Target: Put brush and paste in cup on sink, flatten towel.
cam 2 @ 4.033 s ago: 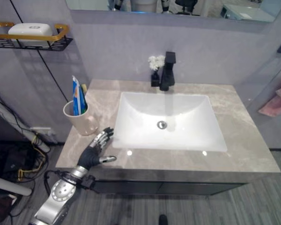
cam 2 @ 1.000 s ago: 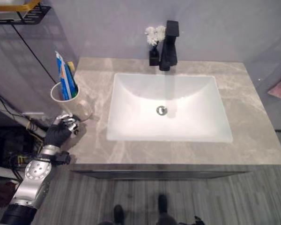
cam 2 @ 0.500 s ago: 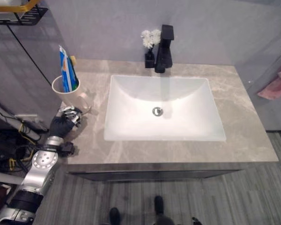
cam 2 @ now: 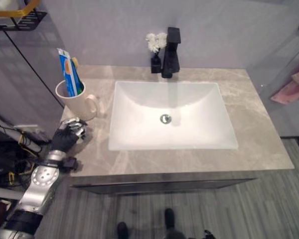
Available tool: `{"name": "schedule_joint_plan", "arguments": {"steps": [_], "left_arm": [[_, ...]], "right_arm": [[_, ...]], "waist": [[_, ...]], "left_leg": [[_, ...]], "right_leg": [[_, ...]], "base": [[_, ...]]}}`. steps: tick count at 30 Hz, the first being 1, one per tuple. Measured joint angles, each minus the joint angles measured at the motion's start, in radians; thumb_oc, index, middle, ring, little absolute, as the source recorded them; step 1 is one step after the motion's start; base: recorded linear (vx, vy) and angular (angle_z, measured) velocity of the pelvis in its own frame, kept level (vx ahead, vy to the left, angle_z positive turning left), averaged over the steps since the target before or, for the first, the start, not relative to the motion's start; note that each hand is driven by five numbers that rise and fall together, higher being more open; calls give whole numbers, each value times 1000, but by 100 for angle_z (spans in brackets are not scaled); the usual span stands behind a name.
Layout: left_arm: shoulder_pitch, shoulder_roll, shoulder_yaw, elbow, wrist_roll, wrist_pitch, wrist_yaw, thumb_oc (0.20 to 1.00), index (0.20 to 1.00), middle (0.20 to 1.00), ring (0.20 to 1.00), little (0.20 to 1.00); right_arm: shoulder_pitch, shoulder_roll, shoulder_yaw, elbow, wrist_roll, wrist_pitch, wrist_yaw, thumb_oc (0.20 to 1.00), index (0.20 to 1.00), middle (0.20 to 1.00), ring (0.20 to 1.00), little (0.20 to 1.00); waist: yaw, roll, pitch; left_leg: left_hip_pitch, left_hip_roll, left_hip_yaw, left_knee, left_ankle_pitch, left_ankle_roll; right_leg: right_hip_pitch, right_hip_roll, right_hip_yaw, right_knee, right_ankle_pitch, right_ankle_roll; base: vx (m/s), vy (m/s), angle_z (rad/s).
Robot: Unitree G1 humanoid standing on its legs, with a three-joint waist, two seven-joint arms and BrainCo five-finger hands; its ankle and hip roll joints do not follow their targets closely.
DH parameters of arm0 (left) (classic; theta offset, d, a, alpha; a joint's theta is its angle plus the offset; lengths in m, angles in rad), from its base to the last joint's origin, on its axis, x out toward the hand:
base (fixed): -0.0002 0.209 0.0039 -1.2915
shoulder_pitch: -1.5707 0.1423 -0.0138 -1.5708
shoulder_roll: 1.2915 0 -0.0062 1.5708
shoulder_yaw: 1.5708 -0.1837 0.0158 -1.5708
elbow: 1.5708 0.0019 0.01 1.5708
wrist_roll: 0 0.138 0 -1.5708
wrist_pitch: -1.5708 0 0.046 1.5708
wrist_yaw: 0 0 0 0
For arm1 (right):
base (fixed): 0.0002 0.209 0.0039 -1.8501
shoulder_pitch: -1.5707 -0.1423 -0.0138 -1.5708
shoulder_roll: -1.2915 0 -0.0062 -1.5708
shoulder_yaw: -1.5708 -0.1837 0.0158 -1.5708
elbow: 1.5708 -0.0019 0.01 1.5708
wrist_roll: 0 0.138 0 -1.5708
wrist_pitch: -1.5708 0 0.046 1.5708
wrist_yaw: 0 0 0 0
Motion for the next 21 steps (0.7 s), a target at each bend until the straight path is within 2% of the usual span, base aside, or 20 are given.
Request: {"name": "schedule_joint_plan", "arguments": {"steps": [4, 11, 21], "left_arm": [[40, 1, 25, -5, -4, 4, -10, 200, 200, 200, 200, 200], [31, -7, 34, -7, -39, 21, 6, 200, 200, 200, 200, 200], [-89, 1, 5, 14, -69, 49, 16, 200, 200, 200, 200, 200]], "right_arm": [[2, -7, 0, 0, -1, 0, 1, 1000, 1000, 1000, 1000, 1000], [5, -10, 0, 1, -1, 2, 1, 1000, 1000, 1000, 1000, 1000], [3, -8, 0, 0, -1, 4, 2, 1000, 1000, 1000, 1000, 1000]], "waist": [[5, 13, -8], [17, 13, -10], [4, 0, 3]], "left_leg": [[-3, 1, -6, 0, 1, -1], [-10, 0, -9, 0, 1, -1], [-37, -1, -6, 0, 8, 0]], "right_leg": [[0, 0, -7, 0, 0, 0], [-5, 0, -10, 0, 0, 0], [-34, 0, -6, 8, 4, -1]], "base": [[7, 3, 3], [0, 0, 1], [0, 0, 0]]}}
